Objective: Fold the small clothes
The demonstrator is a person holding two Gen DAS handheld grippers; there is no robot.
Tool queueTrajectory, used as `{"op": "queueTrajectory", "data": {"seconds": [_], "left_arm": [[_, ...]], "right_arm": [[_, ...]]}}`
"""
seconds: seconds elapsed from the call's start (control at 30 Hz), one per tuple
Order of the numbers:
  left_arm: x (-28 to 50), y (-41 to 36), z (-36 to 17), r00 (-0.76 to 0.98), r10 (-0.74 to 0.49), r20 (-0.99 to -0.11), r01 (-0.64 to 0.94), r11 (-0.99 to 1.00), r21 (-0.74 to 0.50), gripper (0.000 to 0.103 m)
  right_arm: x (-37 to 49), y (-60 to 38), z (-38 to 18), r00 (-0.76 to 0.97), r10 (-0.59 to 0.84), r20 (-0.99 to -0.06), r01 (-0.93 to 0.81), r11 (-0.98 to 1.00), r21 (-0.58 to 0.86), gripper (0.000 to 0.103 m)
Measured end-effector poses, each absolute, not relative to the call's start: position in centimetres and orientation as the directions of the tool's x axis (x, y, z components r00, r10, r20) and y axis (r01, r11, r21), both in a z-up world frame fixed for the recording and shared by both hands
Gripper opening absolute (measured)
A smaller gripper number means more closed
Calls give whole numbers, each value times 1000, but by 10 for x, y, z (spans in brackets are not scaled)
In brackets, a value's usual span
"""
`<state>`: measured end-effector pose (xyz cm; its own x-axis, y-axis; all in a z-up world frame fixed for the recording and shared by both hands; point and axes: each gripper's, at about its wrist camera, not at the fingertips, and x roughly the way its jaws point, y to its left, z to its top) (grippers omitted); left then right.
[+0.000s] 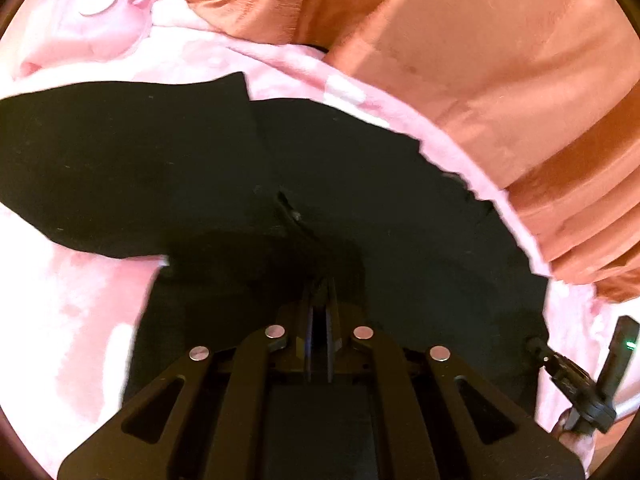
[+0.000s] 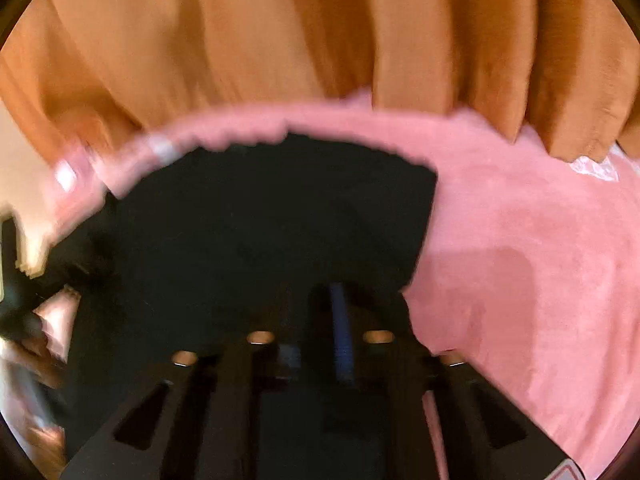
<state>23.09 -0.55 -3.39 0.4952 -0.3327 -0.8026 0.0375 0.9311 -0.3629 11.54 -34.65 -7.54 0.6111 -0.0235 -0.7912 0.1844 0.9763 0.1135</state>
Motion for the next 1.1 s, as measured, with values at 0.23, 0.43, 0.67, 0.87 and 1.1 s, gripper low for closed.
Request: {"op": "queueTrajectory", "data": {"seconds": [0.23,0.43,0.67,0.87,1.1], "left_arm": [[231,13,-37,495,-306,-813,1,936,-351,4],[229,57,1,602,-285,-746,-112,895,-432,17],[237,247,-5,578,155,-801,-609,735,-298,56],[237,333,-37,529,221,-820,-714,638,-289,52],[266,276,-3,636,154,-756,-525,805,-277,1]], "right_arm": [[107,-341,-66,639,6,-769,188,969,163,0],[102,-333,-67,627,-25,-779,251,953,172,11],[80,-281,-37,704,2,-710,150,977,151,24],[93,-259,-39,696,62,-715,104,977,186,25],[101,-248,-45,685,38,-728,106,983,151,26]]}}
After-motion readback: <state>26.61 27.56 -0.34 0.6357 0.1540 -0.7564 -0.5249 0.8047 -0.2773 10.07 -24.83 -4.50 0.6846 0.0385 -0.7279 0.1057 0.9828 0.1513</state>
